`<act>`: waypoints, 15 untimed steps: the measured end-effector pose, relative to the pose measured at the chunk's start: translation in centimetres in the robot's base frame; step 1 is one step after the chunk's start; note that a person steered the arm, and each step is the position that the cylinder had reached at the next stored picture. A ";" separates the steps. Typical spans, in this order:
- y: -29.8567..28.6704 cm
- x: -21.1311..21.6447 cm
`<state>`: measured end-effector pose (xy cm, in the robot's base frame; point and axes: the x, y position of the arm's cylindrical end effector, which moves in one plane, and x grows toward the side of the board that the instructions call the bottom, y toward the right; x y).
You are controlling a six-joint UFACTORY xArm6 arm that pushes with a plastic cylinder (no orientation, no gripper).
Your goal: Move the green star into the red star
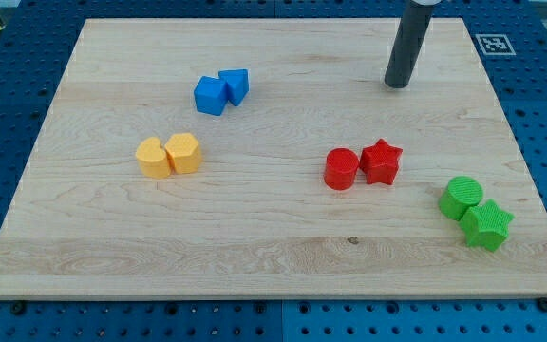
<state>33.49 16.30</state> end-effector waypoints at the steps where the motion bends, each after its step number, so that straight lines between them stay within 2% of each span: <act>1: 0.6 0.5; 2: 3.0 4.3; 3: 6.5 6.3; 4: 6.5 6.4; 7: 9.3 19.1; 9: 10.3 20.1; 10: 11.1 22.3; 12: 11.4 23.9; 14: 11.2 24.8; 15: 9.4 26.3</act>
<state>59.79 25.69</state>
